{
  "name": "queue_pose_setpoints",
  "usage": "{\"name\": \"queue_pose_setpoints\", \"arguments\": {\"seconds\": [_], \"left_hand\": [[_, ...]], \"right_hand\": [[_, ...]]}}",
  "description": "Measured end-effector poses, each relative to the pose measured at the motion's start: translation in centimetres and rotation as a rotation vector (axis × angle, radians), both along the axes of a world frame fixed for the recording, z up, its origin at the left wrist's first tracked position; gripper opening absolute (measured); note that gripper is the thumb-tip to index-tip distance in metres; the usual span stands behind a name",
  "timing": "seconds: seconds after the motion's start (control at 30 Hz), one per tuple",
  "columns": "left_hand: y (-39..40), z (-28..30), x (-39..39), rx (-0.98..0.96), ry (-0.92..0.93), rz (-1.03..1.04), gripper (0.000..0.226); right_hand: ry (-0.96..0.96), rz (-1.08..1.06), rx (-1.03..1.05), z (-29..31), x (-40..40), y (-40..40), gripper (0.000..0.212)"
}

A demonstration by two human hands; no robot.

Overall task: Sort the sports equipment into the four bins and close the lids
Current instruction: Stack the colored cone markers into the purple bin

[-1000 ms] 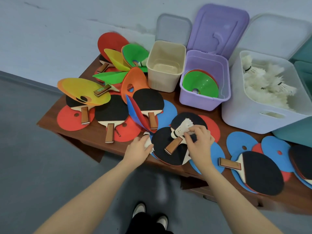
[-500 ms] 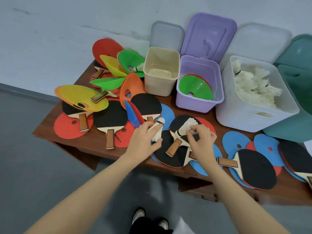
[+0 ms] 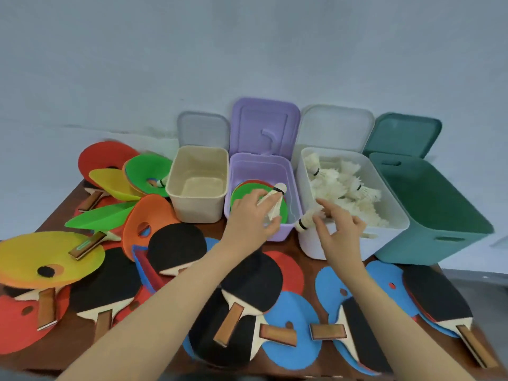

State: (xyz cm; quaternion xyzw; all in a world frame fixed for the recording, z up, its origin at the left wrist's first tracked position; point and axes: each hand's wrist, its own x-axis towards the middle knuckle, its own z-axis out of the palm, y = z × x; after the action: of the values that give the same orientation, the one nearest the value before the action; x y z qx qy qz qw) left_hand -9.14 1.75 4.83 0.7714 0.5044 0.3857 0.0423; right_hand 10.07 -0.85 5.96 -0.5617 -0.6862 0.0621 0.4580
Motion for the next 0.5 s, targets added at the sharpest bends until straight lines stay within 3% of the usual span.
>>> {"name": "queue_pose_setpoints", "arguments": {"seconds": [0.3,0.5], "left_hand": [[11.3,2.5,10.3,-0.089,0.071,0.015,0.054],[18.3,2.3,15.5,-0.167,0.077,0.007,0.052]], "right_hand": [[-0.103,-0.031,0.085,2.7,10.2,11.3,0.027],[-0.049,-0.021,-0.014,3.2,14.5,20.3,0.024]]}}
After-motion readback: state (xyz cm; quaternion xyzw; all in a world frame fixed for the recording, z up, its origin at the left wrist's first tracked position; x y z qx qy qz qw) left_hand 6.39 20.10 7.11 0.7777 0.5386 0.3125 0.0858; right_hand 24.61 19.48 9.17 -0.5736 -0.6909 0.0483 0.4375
